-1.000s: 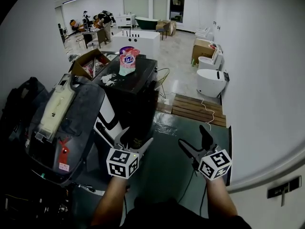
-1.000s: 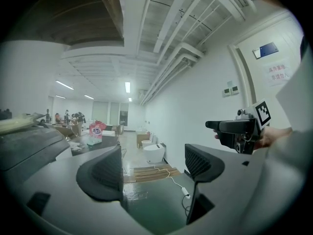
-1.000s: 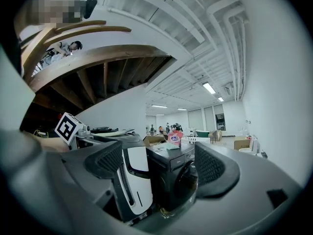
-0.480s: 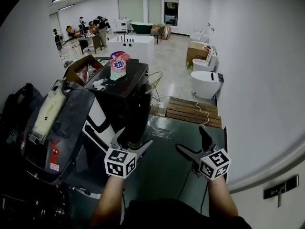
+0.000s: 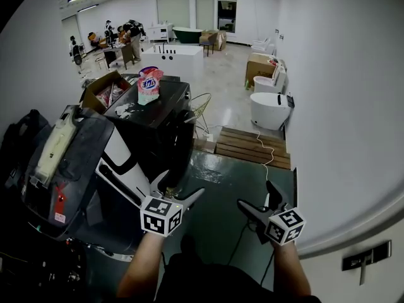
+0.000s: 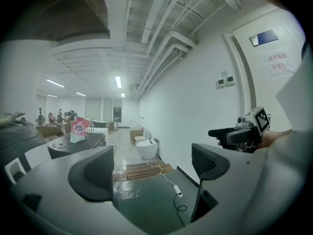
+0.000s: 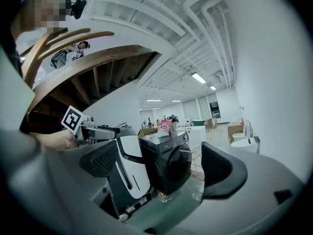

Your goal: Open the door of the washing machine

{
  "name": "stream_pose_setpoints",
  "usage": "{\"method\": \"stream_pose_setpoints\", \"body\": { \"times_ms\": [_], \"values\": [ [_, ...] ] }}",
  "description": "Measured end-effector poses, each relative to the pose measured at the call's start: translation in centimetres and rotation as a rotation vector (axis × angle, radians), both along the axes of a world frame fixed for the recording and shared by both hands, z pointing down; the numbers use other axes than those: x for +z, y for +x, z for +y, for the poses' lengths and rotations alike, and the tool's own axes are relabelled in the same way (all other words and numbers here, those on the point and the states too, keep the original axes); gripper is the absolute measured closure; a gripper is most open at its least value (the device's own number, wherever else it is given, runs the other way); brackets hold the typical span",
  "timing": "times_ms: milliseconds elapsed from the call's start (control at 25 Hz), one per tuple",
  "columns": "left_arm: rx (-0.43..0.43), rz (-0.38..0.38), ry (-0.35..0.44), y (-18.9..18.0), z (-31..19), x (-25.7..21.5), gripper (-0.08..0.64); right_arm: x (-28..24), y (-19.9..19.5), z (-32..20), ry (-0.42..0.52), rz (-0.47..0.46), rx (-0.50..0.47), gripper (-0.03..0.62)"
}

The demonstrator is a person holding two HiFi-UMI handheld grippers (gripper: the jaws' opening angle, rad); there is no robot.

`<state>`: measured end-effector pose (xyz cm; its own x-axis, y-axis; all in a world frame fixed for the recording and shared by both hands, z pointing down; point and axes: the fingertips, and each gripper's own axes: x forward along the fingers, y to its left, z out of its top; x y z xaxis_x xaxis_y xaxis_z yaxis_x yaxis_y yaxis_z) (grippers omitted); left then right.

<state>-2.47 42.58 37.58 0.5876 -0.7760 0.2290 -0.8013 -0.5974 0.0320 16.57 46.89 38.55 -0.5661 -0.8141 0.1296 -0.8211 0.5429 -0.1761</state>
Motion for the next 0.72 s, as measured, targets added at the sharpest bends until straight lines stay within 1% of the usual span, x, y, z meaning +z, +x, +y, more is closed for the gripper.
{"method": "stream_pose_setpoints", "body": {
  "times_ms": [160,320,520,720],
  "values": [
    [0.022,-0.008,-0.020,1.4,-1.9,0.8,0.064,0.1,0.4,-1.5,-0.014,-0.014,0.017,0.064],
    [0.024,0.007,-0.022,2.1,-5.3,1.5,0.064,1.3,1.0,-4.3,-0.019,-0.001,0.009,0.066],
    [0.048,0.032,-0.030,3.2,-11.0,2.4,0.064,2.0,1.8,-9.5,-0.037,0.025,0.023,0.066],
    [0.066,0.029,-0.069,3.1,-17.2,3.8,0.064,3.1,0.8,-15.9,-0.076,0.037,0.012,0.066]
  ]
}}
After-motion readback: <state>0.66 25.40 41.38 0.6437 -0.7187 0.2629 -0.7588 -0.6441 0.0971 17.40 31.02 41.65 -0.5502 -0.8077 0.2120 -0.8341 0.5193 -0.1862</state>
